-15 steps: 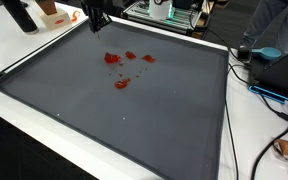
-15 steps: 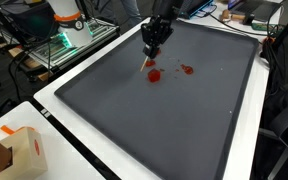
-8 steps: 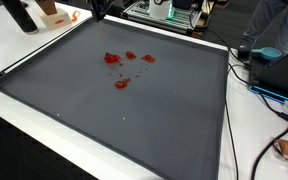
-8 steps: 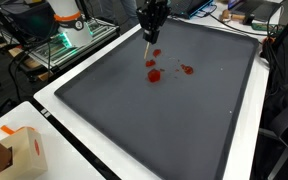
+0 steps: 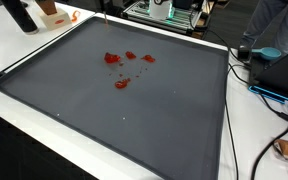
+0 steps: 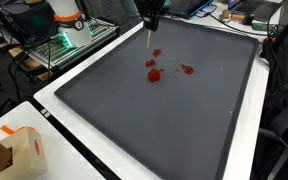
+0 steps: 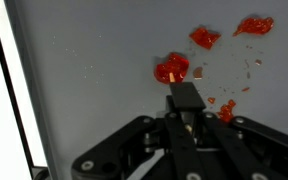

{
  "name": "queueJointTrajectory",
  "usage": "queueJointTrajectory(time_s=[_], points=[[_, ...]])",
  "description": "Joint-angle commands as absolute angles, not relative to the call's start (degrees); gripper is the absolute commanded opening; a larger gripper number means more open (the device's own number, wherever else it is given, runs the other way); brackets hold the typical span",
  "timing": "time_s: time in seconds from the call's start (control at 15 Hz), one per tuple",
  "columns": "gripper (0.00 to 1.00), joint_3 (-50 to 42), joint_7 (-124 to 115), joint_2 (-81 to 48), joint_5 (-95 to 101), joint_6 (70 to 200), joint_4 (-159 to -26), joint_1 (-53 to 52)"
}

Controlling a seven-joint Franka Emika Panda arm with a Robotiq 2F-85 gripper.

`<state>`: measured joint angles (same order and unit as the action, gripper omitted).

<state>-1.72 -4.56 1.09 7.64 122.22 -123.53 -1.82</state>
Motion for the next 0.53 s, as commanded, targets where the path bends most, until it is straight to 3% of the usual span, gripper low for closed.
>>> queueJointTrajectory(time_s=[0.0,0.27,0.33,0.47], points=[[0.03,-1.13,-1.84,4.21,5.23,124.33,-126.87,-1.10],[0.03,-0.83,-1.24,5.13,5.70,125.35,-127.86,-1.24],[0.13,-0.67,-2.88,3.15,6.85,123.54,-125.16,-1.16],[0.13,-0.56,-2.74,3.47,6.85,123.91,-125.54,-1.18]])
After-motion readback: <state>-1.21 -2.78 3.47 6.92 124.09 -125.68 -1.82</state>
